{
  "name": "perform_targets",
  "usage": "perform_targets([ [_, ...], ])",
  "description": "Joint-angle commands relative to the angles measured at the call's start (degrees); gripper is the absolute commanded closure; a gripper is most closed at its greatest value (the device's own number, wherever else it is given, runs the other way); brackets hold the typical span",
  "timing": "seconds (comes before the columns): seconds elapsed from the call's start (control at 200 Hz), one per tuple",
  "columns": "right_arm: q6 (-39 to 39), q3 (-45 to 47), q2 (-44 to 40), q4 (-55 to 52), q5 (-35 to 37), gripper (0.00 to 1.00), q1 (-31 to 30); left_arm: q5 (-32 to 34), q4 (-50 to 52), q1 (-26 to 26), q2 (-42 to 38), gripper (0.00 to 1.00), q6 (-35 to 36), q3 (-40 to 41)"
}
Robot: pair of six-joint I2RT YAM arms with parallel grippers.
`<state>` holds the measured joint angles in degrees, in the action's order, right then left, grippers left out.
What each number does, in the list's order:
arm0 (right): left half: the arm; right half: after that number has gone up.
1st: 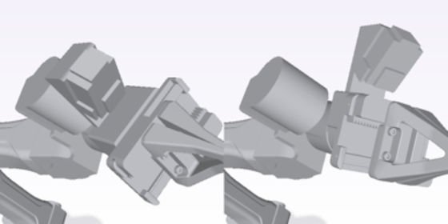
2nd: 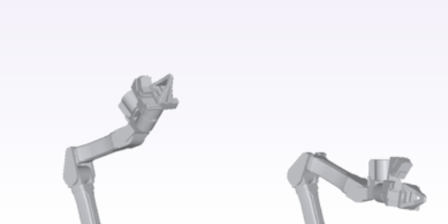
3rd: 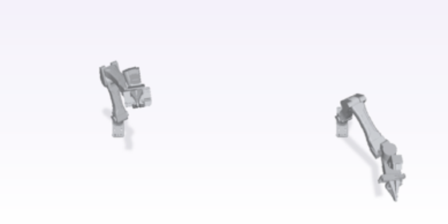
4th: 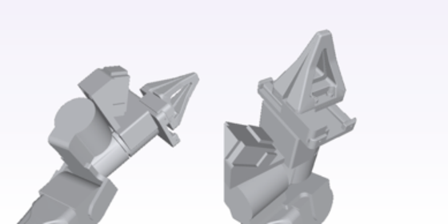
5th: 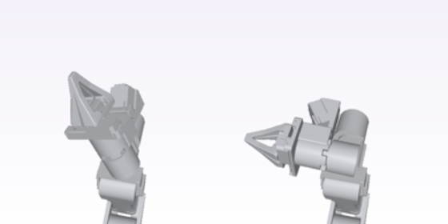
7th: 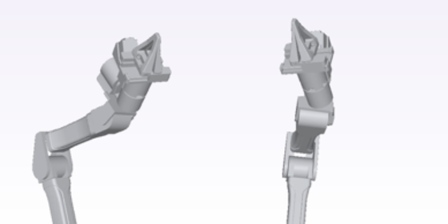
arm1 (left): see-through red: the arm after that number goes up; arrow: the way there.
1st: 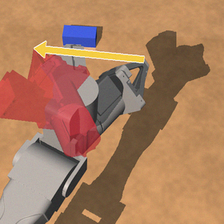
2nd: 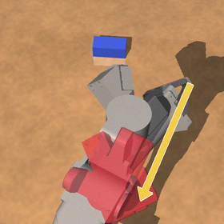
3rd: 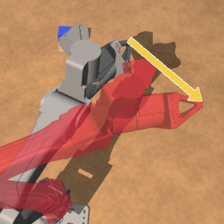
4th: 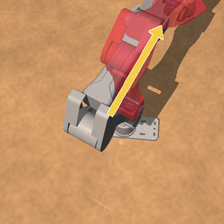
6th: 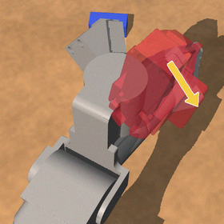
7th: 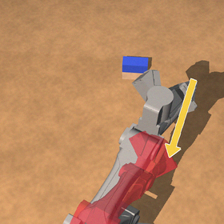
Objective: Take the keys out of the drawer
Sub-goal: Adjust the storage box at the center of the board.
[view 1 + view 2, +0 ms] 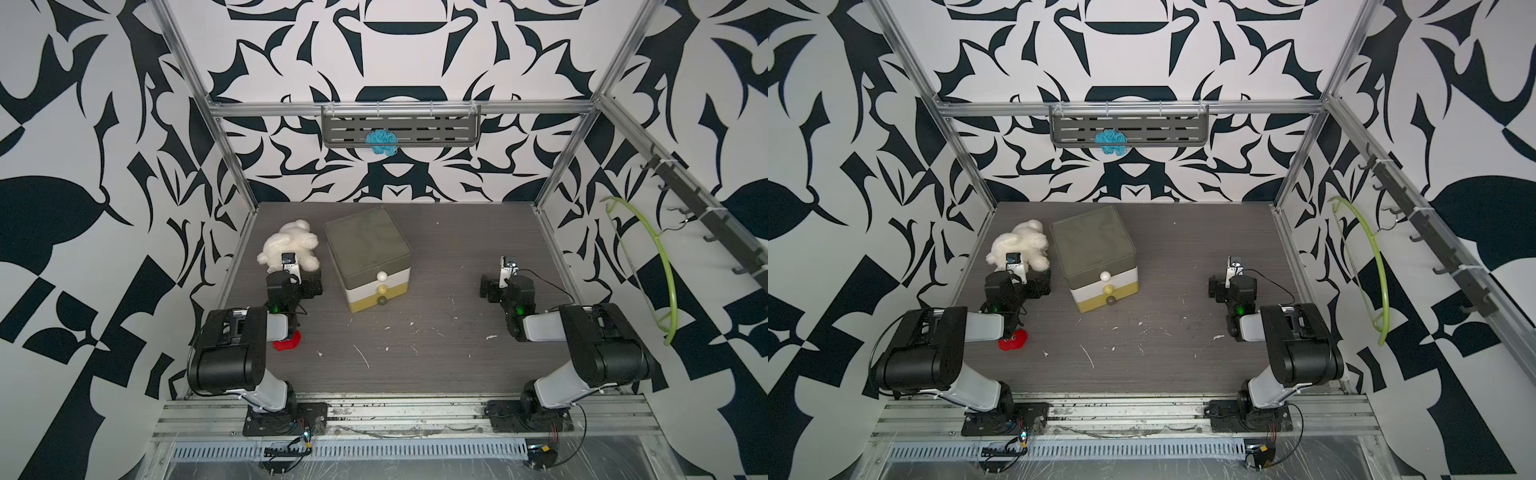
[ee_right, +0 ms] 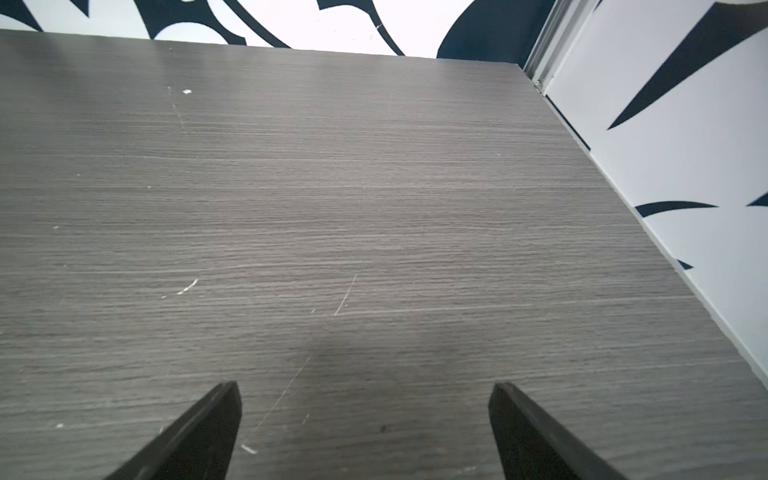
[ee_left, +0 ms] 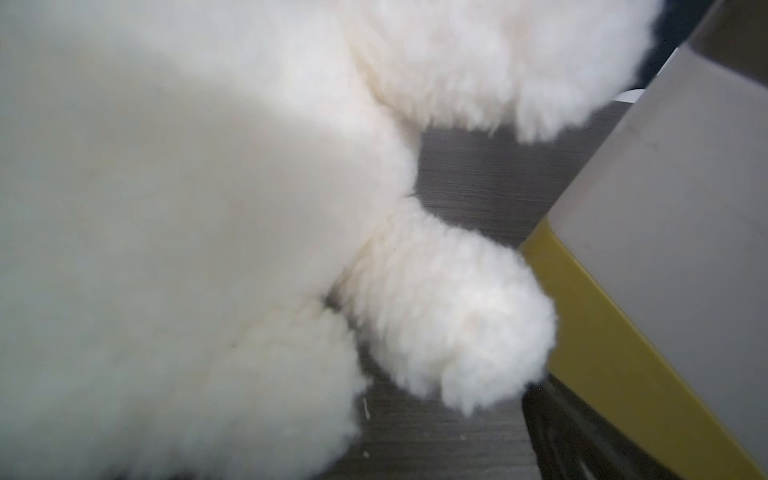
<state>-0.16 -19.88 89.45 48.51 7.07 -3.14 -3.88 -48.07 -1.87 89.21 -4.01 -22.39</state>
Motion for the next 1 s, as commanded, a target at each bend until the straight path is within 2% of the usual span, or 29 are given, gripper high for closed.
perform_targets([
  [0.0,0.6,-0.95,-0.81,1.23,-0.92,0.01,-0.16,0.05,-0.75,0.07,-0.73,0.01,0.93,-0.11],
  [0.885,0.34,-1.04,-0.98,0.86,-1.86,0.01,0.16,0.03,-1.1,0.11,-0.96,0.01,1.02,0.06],
  [0.995,0.39,-2.89,-2.93,-3.63,-1.94,0.01,0.15,3.02,1.51,0.11,-3.98,0.01,-0.37,-0.03],
])
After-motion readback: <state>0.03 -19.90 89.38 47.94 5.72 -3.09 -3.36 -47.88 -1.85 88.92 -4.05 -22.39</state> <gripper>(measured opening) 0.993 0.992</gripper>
